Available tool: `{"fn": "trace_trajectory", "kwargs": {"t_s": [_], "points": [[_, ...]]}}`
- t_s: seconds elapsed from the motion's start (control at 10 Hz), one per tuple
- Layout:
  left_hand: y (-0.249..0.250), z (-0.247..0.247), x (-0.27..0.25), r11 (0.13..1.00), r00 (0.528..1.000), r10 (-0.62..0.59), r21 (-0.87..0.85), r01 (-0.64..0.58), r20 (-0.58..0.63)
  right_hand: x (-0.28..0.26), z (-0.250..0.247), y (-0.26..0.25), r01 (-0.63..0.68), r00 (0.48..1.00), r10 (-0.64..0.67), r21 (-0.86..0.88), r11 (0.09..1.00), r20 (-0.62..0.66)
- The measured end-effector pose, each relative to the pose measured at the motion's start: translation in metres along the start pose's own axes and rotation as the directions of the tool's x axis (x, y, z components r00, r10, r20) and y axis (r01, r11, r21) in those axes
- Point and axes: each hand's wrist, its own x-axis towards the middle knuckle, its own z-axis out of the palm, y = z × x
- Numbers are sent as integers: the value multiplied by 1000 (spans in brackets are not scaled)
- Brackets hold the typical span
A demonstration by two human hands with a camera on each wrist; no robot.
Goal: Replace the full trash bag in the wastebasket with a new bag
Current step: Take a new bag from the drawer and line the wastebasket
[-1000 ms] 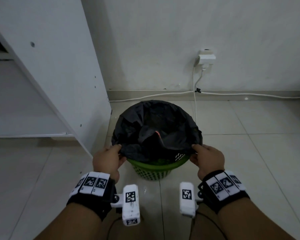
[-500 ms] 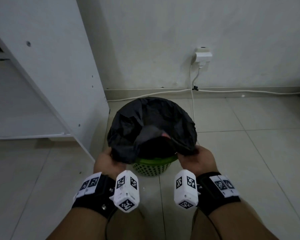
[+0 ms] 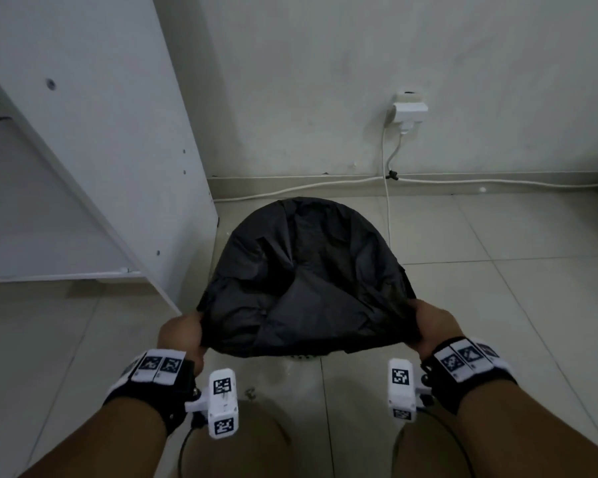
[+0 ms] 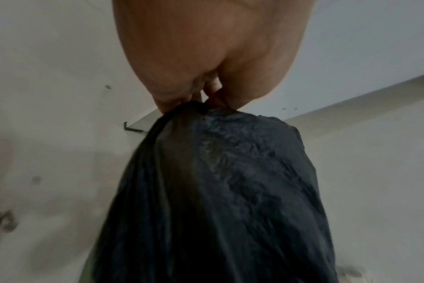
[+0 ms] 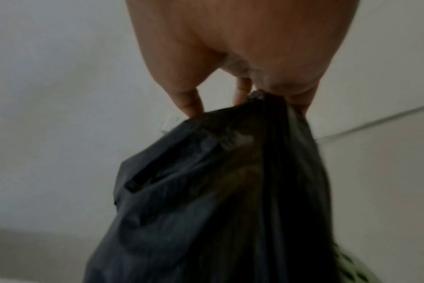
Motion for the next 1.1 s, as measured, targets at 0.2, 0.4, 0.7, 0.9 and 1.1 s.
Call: {"fn": "trace_trajectory", "kwargs": {"t_s": [0.2,0.4,0.7,0.9,1.1], "points": [[45,4,15,985,985,169,-29,-169,11,-9,15,-52,318,947,-319,-158,935,19],[77,10,15,986,978,164,-17,-163,128,5,14,-86,223,971,-168,-386,895,169],[79,19,31,995,966,93,22,-102,241,51,26,-68,67,983,3,-377,924,182],[45,22,-3,990,970,87,-130,-58,227,9,20,-52,83,994,-55,-323,943,94],[14,22,-68,977,967,212,-52,-206,139,-42,14,-27,347,937,-338,-371,861,92]]}}
